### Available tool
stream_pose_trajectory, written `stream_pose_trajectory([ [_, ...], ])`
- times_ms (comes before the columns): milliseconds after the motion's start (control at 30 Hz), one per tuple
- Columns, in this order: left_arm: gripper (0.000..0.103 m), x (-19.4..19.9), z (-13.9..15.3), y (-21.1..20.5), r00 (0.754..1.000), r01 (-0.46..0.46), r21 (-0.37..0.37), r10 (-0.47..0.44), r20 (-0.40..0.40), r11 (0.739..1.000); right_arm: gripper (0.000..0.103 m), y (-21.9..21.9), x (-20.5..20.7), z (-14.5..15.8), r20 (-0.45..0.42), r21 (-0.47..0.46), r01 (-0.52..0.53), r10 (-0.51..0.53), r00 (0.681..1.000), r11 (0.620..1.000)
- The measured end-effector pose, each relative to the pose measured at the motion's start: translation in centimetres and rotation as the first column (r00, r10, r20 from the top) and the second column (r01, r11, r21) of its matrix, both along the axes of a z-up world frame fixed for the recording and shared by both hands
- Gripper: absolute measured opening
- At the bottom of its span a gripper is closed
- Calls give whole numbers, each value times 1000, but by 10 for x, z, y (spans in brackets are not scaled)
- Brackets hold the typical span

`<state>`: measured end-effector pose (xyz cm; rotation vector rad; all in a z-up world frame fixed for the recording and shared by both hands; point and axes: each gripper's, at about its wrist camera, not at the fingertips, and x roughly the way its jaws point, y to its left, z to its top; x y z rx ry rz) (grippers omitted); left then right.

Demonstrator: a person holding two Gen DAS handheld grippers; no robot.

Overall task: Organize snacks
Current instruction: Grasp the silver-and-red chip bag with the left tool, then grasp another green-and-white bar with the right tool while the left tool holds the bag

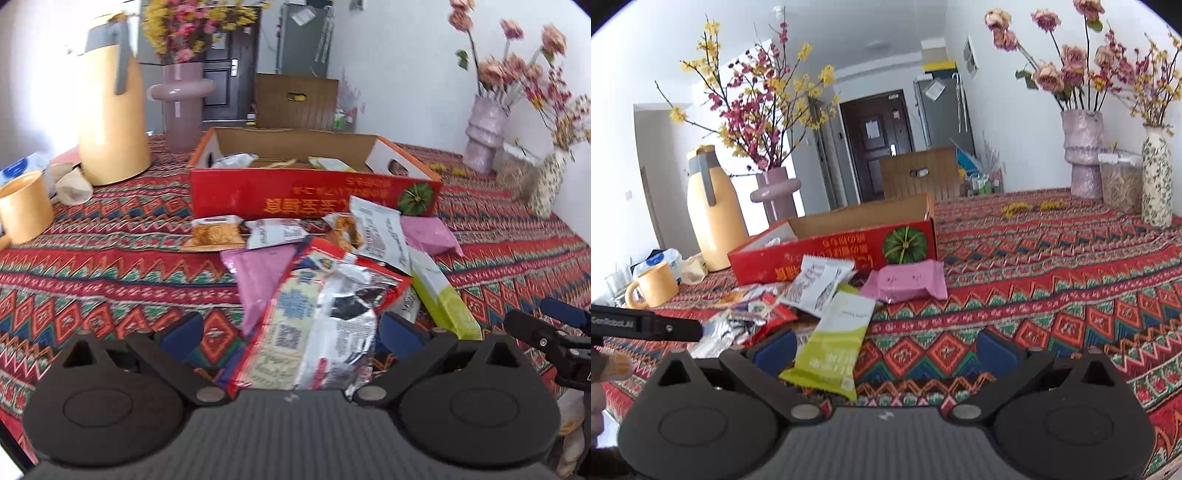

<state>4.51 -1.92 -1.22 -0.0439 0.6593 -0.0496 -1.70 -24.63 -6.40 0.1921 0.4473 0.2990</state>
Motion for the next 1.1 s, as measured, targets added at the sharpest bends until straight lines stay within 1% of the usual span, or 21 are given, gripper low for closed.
stream_pose_trajectory([
  [133,103,15,-5,-18,999,28,62,-27,-25,998,103,1,-2,-3,-7,-6,-18,18,1000,1000],
  [267,103,27,-14,-28,998,31,92,-25,-56,995,103,2,-2,-3,-11,-15,-19,19,1000,1000],
  [300,102,28,-16,-28,998,29,88,-24,-63,996,103,2,-2,-3,-11,-16,-19,18,1000,1000],
  [467,82,29,-20,-26,997,29,70,-24,-75,997,103,0,-1,-6,-24,-9,-18,18,1000,1000],
  [667,72,23,-18,-25,998,37,60,-34,-56,998,103,2,0,-8,-37,-18,-13,12,999,1000],
  [733,69,21,-18,-23,998,43,54,-40,-50,998,103,3,1,-9,-43,-19,-13,12,999,1000],
  [900,68,16,-14,-21,999,44,41,-42,-34,998,103,4,2,-10,-48,-24,-14,12,999,1000],
  [1100,66,2,4,-12,999,35,15,-35,32,999,103,10,8,-2,-50,-56,-12,9,999,998],
])
